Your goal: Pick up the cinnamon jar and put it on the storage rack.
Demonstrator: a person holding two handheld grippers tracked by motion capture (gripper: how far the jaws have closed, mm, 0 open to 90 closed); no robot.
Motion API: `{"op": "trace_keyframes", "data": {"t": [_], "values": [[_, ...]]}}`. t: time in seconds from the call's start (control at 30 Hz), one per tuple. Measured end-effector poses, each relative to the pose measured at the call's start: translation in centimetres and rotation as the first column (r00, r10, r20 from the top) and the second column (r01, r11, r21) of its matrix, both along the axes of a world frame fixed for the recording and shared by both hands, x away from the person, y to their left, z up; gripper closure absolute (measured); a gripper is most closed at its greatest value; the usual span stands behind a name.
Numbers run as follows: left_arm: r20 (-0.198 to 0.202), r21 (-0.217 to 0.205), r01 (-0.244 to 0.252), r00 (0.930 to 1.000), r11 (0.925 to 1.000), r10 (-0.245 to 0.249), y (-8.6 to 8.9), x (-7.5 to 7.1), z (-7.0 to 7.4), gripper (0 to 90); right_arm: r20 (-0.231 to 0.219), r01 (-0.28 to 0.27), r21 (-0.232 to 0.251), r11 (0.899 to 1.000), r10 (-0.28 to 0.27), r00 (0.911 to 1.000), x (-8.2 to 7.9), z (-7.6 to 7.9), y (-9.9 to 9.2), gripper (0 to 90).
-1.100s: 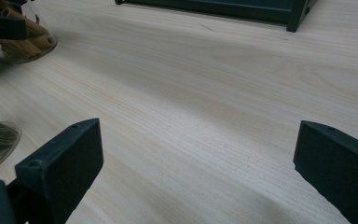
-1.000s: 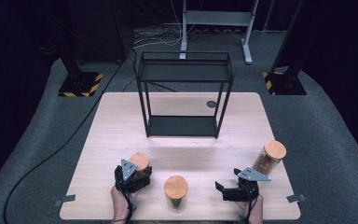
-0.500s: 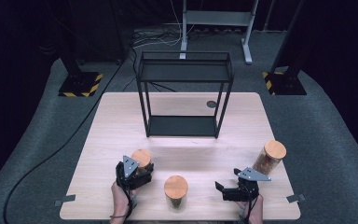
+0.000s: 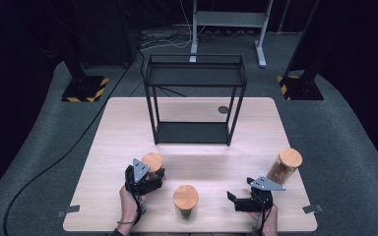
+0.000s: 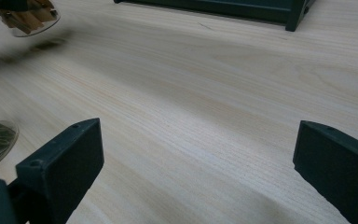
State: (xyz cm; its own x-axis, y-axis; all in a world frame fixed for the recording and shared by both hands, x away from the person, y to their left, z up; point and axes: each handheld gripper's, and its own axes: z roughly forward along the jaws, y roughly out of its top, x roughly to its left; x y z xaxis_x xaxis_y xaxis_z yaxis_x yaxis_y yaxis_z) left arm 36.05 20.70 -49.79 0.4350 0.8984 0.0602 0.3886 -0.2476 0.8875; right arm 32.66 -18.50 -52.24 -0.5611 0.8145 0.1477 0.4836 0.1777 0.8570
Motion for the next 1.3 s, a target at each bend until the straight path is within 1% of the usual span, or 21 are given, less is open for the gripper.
{"op": "trace_keyframes", "data": {"t": [0.5, 0.73, 1.1, 1.23, 1.3], "values": [[0.009, 0.018, 0.028, 0.9996, 0.9995, -0.028, -0.8, 0.8, 0.5, 25.1, 0.002, 0.004, 0.001, 1.000, -0.004, 1.0000, 0.0, 0.0, 0.0, 1.1], [0.006, 0.022, 0.026, 0.9996, 0.9994, -0.026, -1.1, 1.2, 0.8, 25.1, 0.003, 0.009, 0.000, 1.000, -0.009, 1.0000, 0.0, 0.0, 0.0, 1.2], [0.009, 0.012, 0.033, 0.9994, 0.9994, -0.033, -1.6, 2.0, 1.1, 25.1, 0.001, 0.005, -0.004, 1.000, -0.005, 1.0000, 0.0, 0.0, 0.0, 1.2], [0.005, 0.018, 0.042, 0.9991, 0.9989, -0.042, -1.8, 2.2, 1.1, 25.1, 0.002, 0.007, -0.004, 1.000, -0.007, 1.0000, 0.0, 0.0, 0.1, 1.2], [0.006, 0.014, 0.045, 0.9990, 0.9989, -0.045, -1.9, 2.3, 1.1, 25.1, 0.002, 0.005, -0.004, 1.000, -0.005, 1.0000, 0.0, 0.0, 0.0, 1.2]]}}
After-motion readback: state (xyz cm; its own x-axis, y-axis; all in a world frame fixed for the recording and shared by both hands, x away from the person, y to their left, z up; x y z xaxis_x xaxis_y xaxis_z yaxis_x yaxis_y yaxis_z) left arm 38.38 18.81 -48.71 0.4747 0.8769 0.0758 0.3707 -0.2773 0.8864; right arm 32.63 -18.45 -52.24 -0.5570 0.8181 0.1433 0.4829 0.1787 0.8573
